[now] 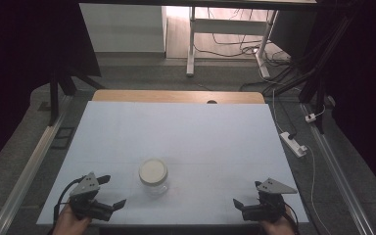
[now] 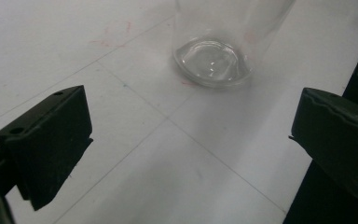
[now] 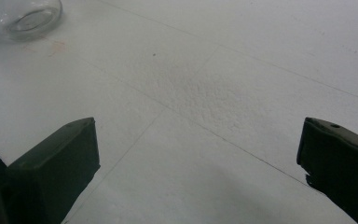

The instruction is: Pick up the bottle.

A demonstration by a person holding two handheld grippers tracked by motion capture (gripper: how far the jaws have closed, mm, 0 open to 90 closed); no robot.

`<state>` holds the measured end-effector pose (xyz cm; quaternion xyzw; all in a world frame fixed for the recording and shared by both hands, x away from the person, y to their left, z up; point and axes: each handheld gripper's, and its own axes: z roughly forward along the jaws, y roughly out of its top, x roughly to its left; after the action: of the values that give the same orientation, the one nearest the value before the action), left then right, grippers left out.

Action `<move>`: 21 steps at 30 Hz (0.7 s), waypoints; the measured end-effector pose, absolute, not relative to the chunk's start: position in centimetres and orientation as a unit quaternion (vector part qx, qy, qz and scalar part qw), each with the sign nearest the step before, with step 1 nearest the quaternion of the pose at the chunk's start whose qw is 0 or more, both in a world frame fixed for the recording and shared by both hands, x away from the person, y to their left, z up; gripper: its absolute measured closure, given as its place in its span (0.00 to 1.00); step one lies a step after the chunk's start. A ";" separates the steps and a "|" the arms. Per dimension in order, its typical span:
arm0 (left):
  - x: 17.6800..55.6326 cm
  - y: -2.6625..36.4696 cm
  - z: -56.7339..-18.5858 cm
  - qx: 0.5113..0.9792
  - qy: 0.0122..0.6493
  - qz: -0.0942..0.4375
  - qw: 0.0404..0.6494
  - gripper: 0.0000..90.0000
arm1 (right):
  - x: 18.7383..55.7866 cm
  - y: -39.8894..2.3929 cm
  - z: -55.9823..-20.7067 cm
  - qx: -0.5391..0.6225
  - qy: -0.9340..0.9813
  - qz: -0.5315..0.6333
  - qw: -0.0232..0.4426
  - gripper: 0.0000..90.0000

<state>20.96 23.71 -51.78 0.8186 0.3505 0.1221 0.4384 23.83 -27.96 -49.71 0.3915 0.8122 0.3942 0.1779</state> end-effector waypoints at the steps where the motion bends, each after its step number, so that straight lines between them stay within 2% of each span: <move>1: 21.2 23.5 -51.9 0.820 0.348 0.119 0.440 0.00 | 23.8 -28.0 -49.7 0.391 0.813 0.395 0.176 0.00; 12: 23.4 21.1 -52.0 0.831 0.336 0.103 0.431 0.00 | 23.9 -28.0 -49.7 0.387 0.814 0.396 0.172 0.00; 16: 24.3 20.5 -52.0 0.828 0.327 0.074 0.450 0.00 | 23.9 -28.0 -49.7 0.387 0.815 0.397 0.172 0.00; 21: 24.9 19.8 -52.0 0.836 0.313 0.078 0.445 0.00 | 23.9 -28.0 -49.7 0.387 0.814 0.399 0.170 0.00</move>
<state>24.90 19.83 -51.99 0.8358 0.3127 0.0775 0.4445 23.89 -28.03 -49.73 0.3873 0.8136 0.3990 0.1698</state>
